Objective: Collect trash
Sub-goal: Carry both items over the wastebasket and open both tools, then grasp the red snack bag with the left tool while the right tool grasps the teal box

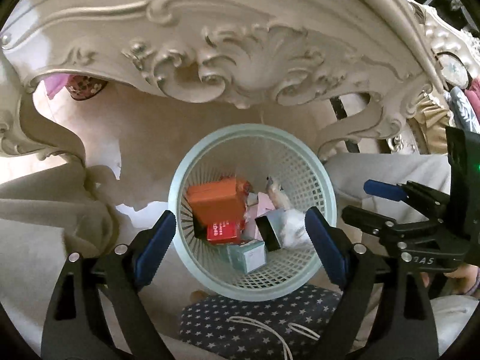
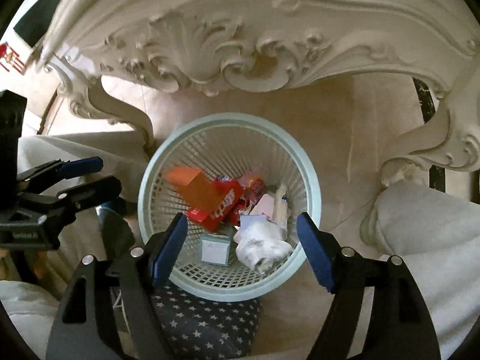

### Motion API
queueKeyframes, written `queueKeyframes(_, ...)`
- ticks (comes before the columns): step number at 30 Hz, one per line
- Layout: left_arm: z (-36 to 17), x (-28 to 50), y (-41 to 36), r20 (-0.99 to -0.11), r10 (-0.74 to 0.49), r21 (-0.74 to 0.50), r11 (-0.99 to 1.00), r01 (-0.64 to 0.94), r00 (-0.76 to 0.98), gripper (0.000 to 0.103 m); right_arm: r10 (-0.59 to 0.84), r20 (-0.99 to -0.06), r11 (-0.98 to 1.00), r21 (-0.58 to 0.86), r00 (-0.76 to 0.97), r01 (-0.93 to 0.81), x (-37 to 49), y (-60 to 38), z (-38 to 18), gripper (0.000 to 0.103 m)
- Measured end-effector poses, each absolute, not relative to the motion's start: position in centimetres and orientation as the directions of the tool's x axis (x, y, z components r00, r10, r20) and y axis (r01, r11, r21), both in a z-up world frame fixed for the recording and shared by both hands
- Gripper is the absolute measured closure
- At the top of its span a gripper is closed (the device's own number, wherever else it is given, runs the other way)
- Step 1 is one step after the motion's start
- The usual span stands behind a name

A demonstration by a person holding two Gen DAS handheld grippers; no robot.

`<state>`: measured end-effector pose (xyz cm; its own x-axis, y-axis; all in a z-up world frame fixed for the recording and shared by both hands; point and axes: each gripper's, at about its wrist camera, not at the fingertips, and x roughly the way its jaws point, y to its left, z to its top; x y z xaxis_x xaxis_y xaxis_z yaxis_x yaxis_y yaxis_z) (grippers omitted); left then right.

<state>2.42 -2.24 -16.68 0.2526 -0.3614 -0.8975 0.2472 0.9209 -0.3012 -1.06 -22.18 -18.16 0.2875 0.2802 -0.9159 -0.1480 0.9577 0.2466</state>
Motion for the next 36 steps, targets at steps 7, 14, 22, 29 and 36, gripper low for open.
queueKeyframes(7,-11.6,2.1,-2.5,-0.844,-0.426,-0.312,0.884,0.348,0.326,0.017,0.365,-0.867,0.929,0.318,0.338,-0.188,-1.2,-23.0,-13.9,0.032)
queueKeyframes(14,-2.8,5.3,-1.0,-0.727,-0.51,-0.335,0.848,0.411,0.46,0.017,0.426,-0.713,0.904,0.346,0.557,-0.249,3.2,-24.8,-4.4,0.032)
queueKeyframes(22,4.2,19.1,0.0,-0.611,-0.357,-0.178,0.932,0.316,0.707,0.017,0.209,-0.554,0.964,0.253,0.806,-0.077,18.0,-24.6,3.1,0.031)
queueKeyframes(29,3.6,32.8,-0.1,-0.645,-0.28,-0.227,0.959,0.171,0.711,0.017,0.114,-0.598,0.96,0.272,0.793,0.067,31.2,-20.9,2.3,0.028)
queueKeyframes(36,2.8,38.4,0.3,-0.656,-0.272,-0.238,0.96,0.149,0.704,0.017,-0.061,-0.643,0.962,0.165,0.763,0.216,37.3,-19.3,0.4,0.028)
